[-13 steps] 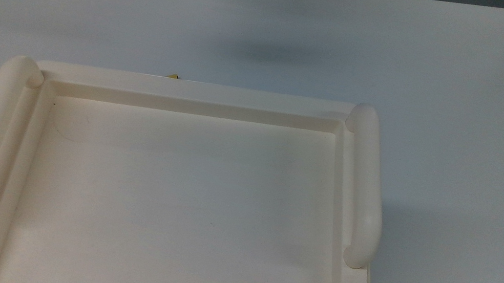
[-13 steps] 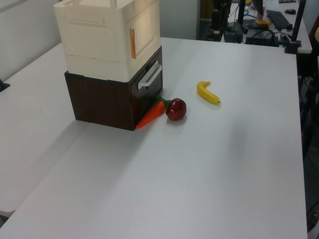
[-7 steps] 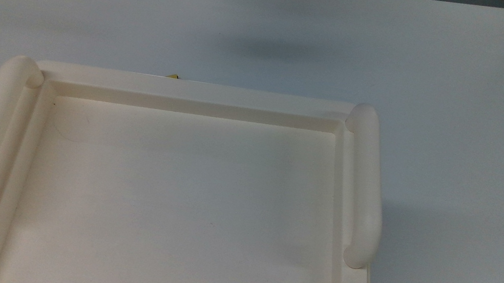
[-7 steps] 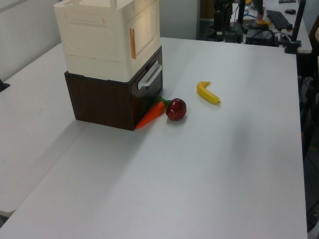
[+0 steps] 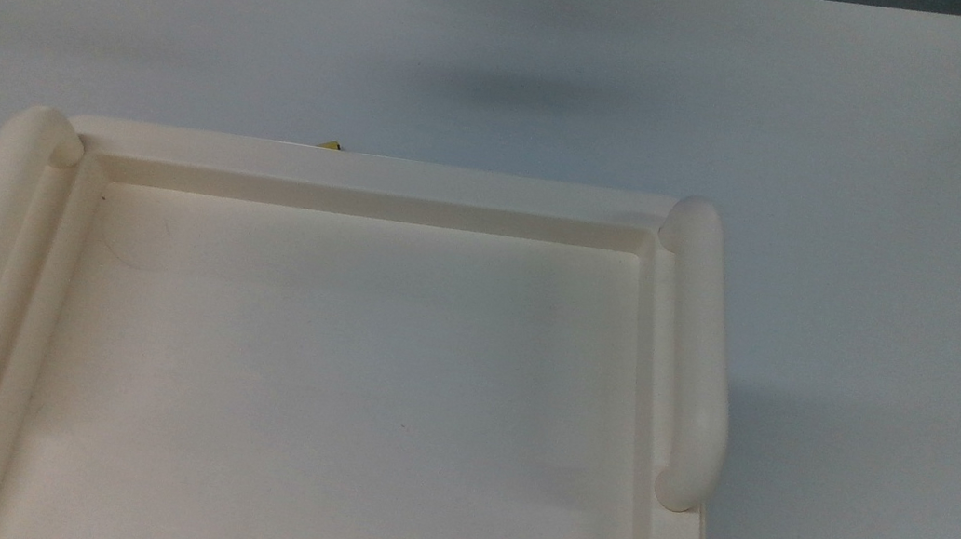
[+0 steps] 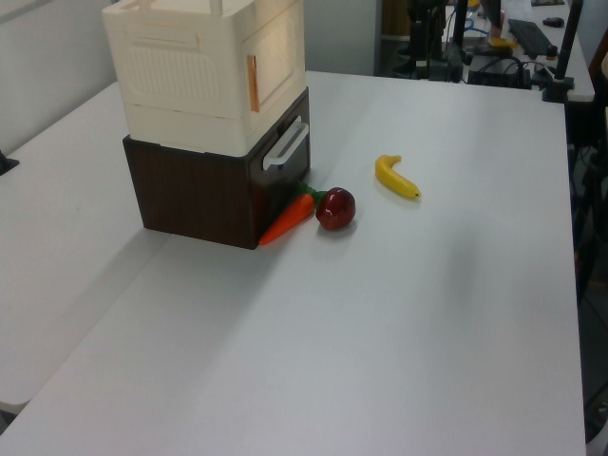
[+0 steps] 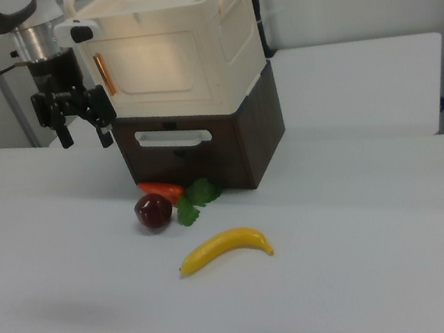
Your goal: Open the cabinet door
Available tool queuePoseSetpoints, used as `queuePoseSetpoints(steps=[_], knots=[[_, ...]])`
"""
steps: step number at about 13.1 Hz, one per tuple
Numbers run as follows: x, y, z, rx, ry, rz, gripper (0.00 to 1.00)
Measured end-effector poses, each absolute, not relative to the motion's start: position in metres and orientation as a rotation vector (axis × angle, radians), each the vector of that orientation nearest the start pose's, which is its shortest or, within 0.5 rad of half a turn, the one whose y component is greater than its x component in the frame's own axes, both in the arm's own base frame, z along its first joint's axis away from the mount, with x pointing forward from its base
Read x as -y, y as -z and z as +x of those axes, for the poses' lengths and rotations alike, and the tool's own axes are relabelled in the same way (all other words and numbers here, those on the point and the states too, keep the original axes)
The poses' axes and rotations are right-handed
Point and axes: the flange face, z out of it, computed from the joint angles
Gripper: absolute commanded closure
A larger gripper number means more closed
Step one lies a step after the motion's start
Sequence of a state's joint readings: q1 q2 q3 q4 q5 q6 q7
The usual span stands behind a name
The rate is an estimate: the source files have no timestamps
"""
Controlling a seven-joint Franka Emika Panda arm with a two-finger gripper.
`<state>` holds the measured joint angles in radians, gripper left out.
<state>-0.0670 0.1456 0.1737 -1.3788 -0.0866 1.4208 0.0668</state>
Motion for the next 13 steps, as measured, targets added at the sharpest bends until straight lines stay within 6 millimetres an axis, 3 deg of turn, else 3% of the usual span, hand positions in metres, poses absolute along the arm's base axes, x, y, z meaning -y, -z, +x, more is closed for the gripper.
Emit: queuePoseSetpoints(steps=[8, 13], knots=[[-0.041, -0.626, 0.582, 0.041, -0.123, -3.207, 0.0], [-0.05, -0.656, 0.586, 0.063, 0.13, -3.197, 0.0]])
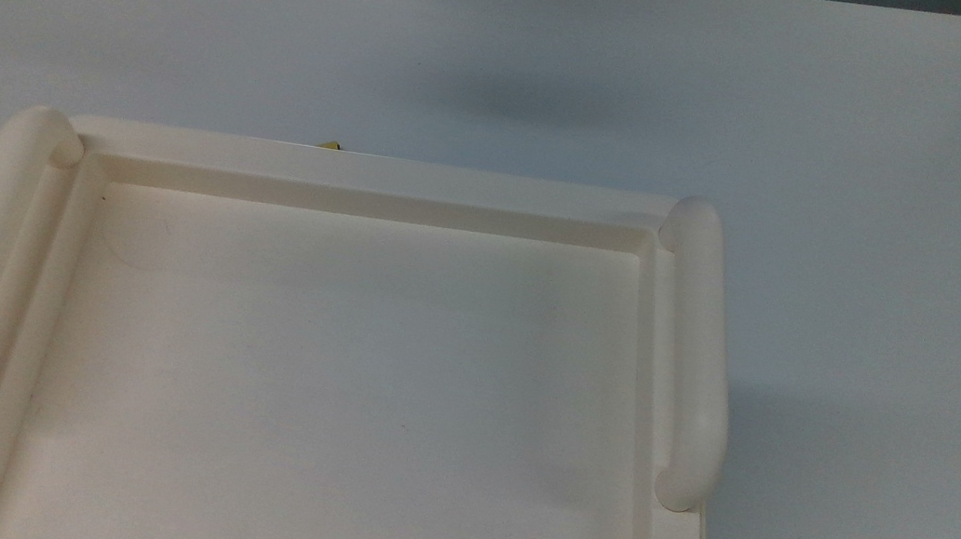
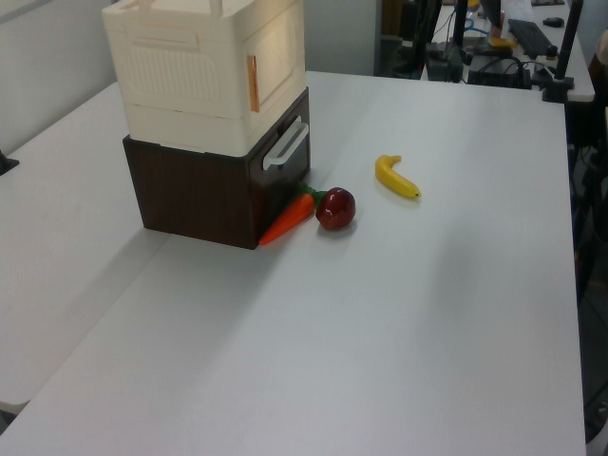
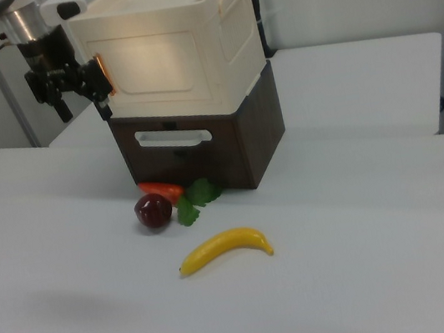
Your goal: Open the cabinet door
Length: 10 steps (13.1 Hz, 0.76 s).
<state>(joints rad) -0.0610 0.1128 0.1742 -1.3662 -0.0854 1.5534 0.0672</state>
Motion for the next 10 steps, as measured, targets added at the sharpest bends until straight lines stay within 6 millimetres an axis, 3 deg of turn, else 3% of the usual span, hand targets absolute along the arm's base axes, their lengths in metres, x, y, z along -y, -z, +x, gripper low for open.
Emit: queuePoseSetpoints(steps=[5, 10], knots=[[-0.062, -0.691, 0.605, 0.095, 0.576, -3.119, 0.0], [-0.09, -0.694, 0.627, 0.163, 0.842, -3.019, 0.0]])
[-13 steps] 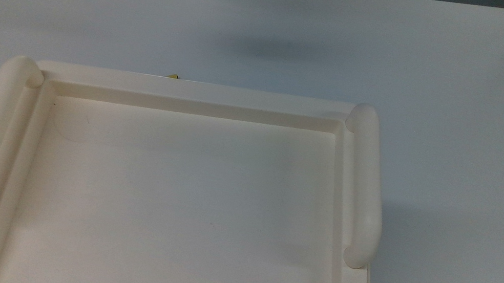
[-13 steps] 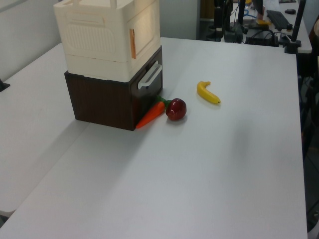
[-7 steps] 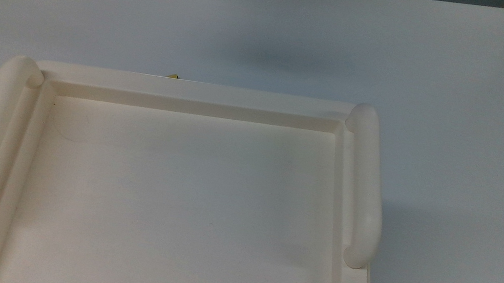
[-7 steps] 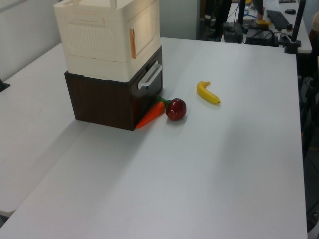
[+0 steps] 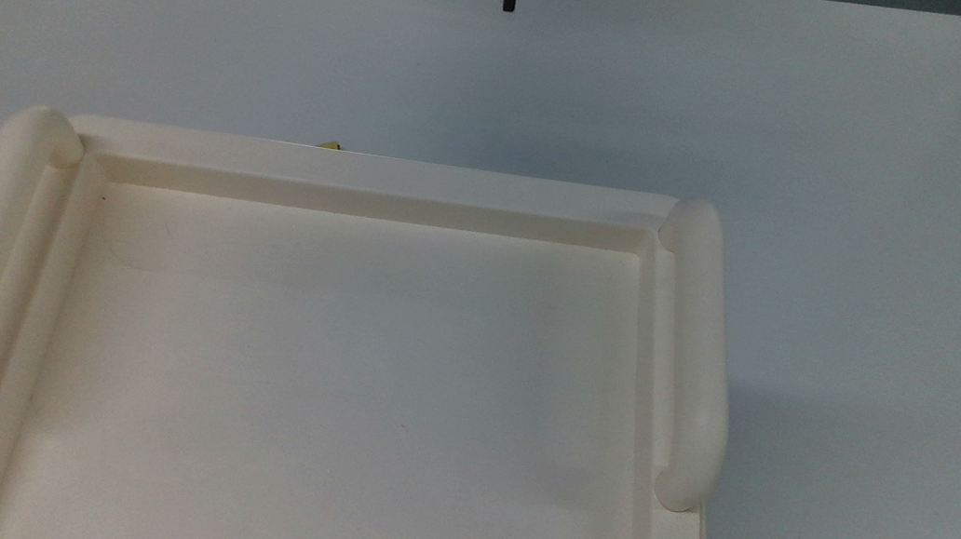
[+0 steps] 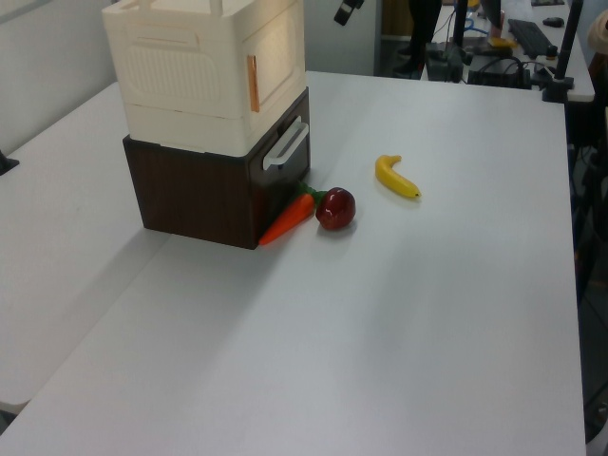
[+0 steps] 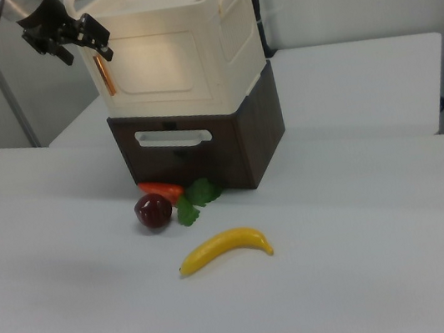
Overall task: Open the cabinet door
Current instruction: 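Move the gripper to the door's edge and lower it there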
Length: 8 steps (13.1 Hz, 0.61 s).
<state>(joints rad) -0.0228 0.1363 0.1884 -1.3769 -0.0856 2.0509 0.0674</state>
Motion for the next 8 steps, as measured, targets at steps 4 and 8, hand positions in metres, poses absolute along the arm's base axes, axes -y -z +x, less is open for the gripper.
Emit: queuePoseSetpoints(steps=[4, 8], knots=[[-0.102, -0.67, 0.65, 0.189, 0.907, -2.976, 0.0], [-0.131, -0.64, 0.67, 0.197, 0.952, -2.921, 0.0]])
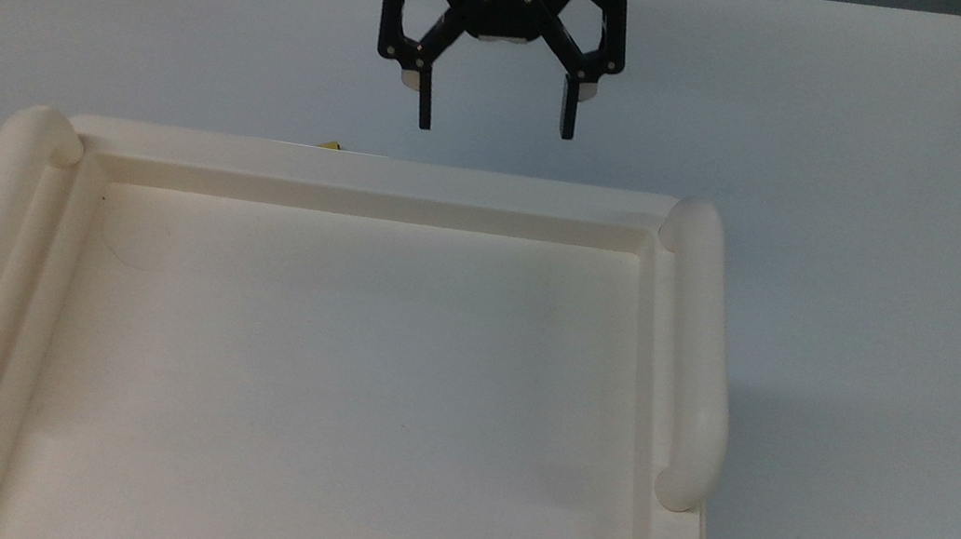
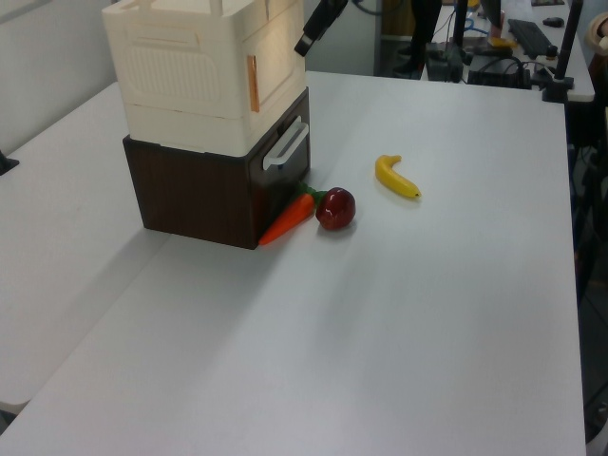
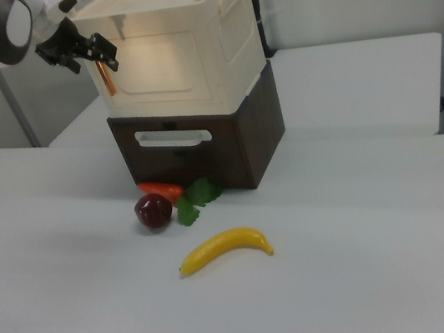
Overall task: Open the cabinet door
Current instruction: 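Move the gripper to the door's edge and lower it there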
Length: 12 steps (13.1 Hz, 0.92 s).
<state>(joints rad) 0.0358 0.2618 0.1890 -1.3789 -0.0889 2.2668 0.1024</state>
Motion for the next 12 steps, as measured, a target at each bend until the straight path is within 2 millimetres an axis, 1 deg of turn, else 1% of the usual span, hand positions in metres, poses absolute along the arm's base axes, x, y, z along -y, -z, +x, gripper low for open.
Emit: queuePoseSetpoints(steps=[2, 3, 5, 6, 7, 9, 12], knots=[[-0.151, -0.627, 0.679, 0.23, 1.003, -2.882, 0.0], [-0.156, -0.624, 0.682, 0.243, 1.039, -2.865, 0.02], [-0.166, -0.614, 0.69, 0.243, 1.114, -2.828, 0.18], [-0.168, -0.61, 0.693, 0.244, 1.129, -2.828, 0.24], [-0.168, -0.606, 0.696, 0.251, 1.146, -2.835, 0.28], [-0.169, -0.597, 0.699, 0.259, 1.149, -2.853, 0.29], [-0.172, -0.595, 0.701, 0.226, 1.154, -2.843, 0.29]])
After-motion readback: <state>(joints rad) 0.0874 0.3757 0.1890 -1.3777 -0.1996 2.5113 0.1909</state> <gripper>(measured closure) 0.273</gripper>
